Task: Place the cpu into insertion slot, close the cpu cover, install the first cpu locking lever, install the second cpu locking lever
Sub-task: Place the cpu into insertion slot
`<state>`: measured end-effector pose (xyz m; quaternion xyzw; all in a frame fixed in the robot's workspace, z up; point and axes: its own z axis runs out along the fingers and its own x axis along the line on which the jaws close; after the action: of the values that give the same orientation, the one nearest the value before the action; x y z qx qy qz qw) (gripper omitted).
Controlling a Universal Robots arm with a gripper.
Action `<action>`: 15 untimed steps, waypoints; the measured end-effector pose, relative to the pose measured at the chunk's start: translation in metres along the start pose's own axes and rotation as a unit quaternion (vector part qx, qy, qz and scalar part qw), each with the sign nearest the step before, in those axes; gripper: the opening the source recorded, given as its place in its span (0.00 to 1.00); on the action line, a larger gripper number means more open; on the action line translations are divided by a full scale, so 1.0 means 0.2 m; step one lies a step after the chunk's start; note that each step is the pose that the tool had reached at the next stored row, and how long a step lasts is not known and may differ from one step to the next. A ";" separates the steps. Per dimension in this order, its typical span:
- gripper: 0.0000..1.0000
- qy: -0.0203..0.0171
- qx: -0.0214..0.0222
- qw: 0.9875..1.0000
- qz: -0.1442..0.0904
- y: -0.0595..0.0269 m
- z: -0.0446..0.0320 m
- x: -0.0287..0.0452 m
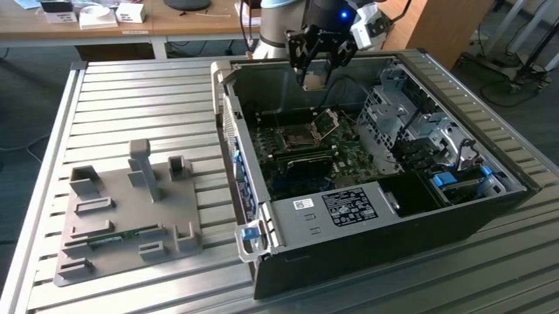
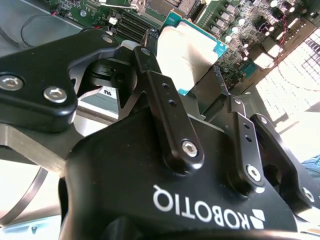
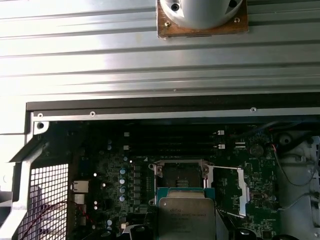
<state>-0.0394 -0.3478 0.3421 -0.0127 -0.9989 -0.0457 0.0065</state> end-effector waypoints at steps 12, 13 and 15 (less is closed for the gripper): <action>0.54 0.000 0.000 1.000 0.000 -0.001 0.013 0.000; 0.54 0.000 0.000 1.000 0.000 -0.001 0.013 0.000; 0.54 0.000 0.000 1.000 0.000 -0.001 0.014 0.000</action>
<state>-0.0394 -0.3478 0.3393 -0.0127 -0.9989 -0.0457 0.0065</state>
